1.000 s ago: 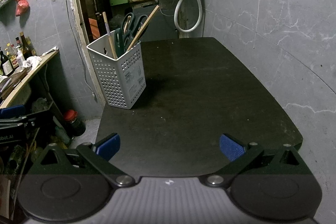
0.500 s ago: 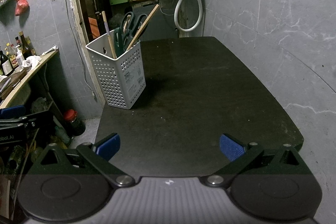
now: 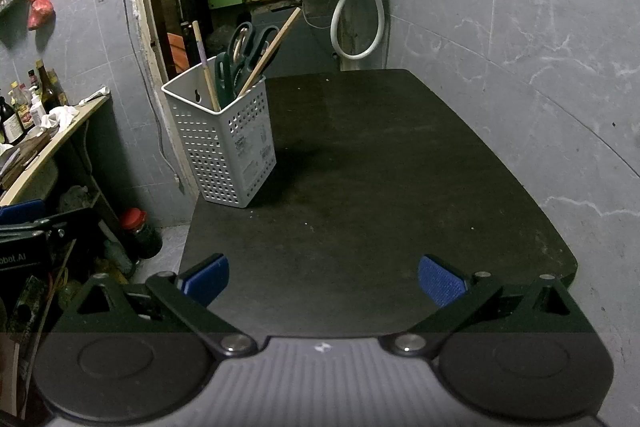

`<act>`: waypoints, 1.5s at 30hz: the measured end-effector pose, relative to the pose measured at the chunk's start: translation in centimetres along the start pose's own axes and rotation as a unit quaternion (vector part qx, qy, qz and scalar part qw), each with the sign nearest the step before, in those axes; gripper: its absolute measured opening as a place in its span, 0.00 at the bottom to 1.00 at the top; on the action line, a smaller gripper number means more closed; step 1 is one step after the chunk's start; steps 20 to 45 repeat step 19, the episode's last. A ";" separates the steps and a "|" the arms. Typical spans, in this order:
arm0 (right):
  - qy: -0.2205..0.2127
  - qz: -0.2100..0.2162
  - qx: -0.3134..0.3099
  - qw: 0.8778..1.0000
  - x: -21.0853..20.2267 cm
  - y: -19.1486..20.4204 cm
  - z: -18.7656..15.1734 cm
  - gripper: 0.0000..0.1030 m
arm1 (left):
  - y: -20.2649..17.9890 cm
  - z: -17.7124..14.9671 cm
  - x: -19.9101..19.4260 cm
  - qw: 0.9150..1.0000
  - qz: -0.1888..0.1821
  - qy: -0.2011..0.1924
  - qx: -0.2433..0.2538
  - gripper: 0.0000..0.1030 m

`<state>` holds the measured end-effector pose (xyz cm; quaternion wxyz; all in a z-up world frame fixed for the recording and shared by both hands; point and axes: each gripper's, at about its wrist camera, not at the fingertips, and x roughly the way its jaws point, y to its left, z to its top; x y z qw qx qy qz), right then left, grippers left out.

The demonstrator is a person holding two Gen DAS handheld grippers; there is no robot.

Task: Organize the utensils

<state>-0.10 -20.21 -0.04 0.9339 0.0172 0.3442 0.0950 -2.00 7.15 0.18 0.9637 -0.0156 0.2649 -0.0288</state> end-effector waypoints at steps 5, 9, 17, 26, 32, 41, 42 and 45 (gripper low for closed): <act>0.000 0.000 0.000 1.000 0.0 0.0 0.0 1.00 | 0.0 0.0 0.0 1.000 0.001 0.005 -0.001 0.99; 0.000 0.000 0.000 1.000 0.0 0.0 0.0 1.00 | -0.2 0.0 0.0 1.000 -0.002 0.008 0.001 0.99; 0.003 0.000 0.001 1.000 0.1 -0.1 -0.1 1.00 | -0.3 0.2 0.3 1.000 -0.004 0.010 0.004 0.99; 0.003 0.000 0.001 1.000 0.1 -0.1 -0.1 1.00 | -0.3 0.2 0.4 1.000 -0.005 0.011 0.004 0.99; 0.003 0.000 0.001 1.000 0.1 -0.1 -0.1 1.00 | -0.3 0.2 0.4 1.000 -0.005 0.011 0.004 0.99; 0.003 0.000 0.001 1.000 0.1 -0.1 -0.1 1.00 | -0.3 0.2 0.4 1.000 -0.005 0.011 0.004 0.99; 0.003 0.000 0.001 1.000 0.1 -0.1 -0.1 1.00 | -0.3 0.2 0.4 1.000 -0.005 0.011 0.004 0.99; 0.003 0.000 0.001 1.000 0.1 -0.1 -0.1 1.00 | -0.3 0.2 0.4 1.000 -0.005 0.011 0.004 0.99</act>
